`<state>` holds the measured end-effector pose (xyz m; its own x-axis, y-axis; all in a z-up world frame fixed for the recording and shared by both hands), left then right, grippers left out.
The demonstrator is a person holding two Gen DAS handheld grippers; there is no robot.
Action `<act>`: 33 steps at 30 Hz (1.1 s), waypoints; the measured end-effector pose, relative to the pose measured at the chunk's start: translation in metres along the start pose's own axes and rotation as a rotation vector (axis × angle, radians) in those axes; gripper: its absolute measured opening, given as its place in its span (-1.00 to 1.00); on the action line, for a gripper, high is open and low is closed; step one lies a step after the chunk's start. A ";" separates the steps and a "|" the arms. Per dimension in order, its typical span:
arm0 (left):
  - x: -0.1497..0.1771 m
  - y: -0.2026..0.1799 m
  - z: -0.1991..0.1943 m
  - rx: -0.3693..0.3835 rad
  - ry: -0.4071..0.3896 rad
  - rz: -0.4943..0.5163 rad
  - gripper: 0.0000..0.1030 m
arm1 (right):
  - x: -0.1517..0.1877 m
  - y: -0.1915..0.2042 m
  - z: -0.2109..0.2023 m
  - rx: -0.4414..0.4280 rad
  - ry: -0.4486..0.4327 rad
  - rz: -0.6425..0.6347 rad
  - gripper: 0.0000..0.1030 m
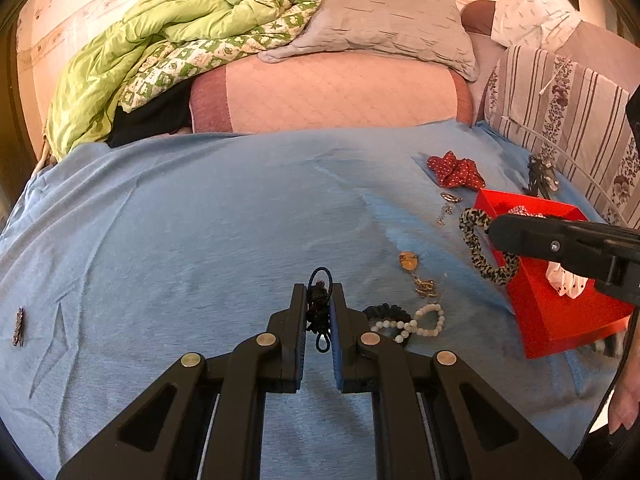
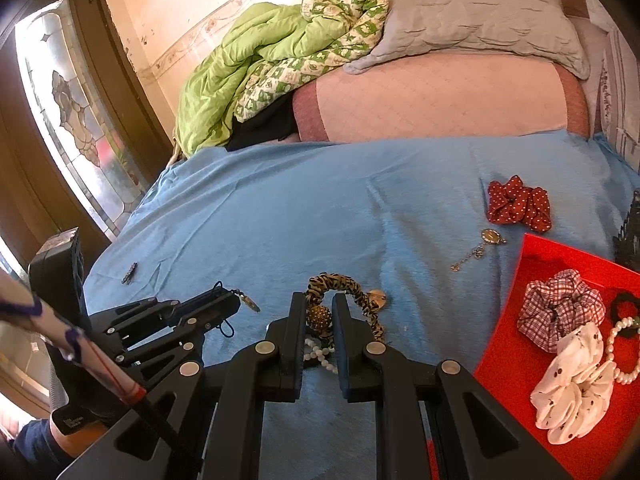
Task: Organize jewelry
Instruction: 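Carry the black cord and leopard-print bracelet into the red tray and release both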
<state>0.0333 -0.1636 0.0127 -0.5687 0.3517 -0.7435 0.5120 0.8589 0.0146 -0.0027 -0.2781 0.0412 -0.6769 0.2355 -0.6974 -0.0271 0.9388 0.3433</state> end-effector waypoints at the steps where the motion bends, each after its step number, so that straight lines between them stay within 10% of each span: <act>1: 0.000 -0.002 0.000 0.001 0.000 0.002 -0.80 | 0.000 -0.001 -0.001 0.001 -0.001 0.002 -0.73; 12: -0.001 -0.017 0.000 0.021 -0.003 0.014 -0.80 | 0.002 -0.024 -0.025 0.026 -0.029 0.031 -0.73; 33: -0.028 -0.112 -0.037 0.281 -0.084 0.014 -0.80 | 0.009 -0.153 -0.131 0.175 -0.172 0.290 -0.73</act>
<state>-0.0323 -0.2555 0.0568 -0.5110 0.3208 -0.7975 0.6844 0.7132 -0.1516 -0.1012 -0.4521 0.0648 -0.5042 0.5225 -0.6876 0.2838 0.8522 0.4395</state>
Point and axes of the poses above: each gripper's, at about its wrist camera, not at the fingertips, and z roughly the way its jaws point, y to its left, x to its underside, the point moved 7 cm from there along z, roughly the way its jaws point, and after that the axes turned 2 degrees about z, right-handed, at the moved point
